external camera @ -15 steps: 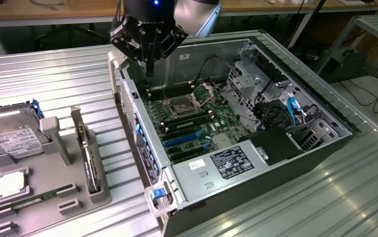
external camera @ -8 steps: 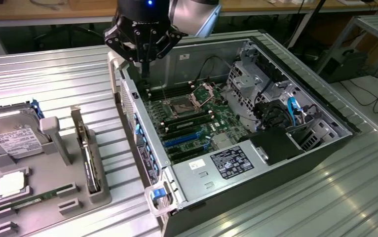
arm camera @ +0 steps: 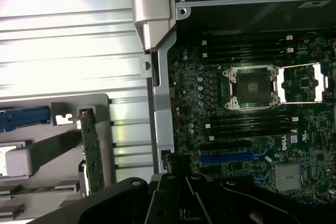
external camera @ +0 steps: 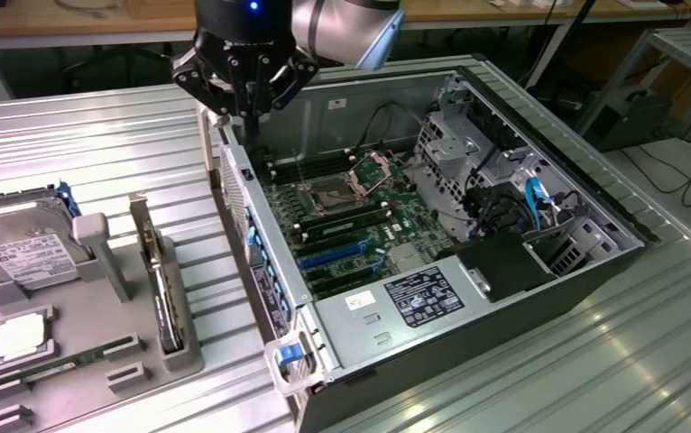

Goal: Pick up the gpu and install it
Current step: 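Reach for the gpu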

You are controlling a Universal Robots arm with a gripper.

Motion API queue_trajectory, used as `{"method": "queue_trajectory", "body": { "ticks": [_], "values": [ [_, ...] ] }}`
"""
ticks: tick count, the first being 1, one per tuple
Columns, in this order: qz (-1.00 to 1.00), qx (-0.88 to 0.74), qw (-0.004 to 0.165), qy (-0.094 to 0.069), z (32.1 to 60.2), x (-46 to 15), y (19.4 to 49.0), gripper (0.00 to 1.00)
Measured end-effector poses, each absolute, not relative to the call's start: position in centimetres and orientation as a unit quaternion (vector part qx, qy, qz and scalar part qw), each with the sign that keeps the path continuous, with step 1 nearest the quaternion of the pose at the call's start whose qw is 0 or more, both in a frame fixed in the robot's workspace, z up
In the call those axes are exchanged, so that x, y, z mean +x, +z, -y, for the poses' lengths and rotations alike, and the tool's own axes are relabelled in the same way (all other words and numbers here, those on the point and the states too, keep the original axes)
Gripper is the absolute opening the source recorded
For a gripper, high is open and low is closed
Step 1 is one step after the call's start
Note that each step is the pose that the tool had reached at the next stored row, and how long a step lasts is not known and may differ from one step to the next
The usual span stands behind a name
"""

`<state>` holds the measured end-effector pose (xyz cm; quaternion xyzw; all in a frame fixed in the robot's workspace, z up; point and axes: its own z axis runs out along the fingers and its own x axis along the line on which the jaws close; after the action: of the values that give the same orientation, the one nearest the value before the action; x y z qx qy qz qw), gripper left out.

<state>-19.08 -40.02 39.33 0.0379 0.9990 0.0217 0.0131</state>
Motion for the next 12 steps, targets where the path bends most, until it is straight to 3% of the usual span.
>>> {"method": "queue_trajectory", "body": {
  "ticks": [12],
  "values": [
    [-0.999,0.038,0.013,0.022,40.1,-21.1,39.3,0.11]
  ]
}}
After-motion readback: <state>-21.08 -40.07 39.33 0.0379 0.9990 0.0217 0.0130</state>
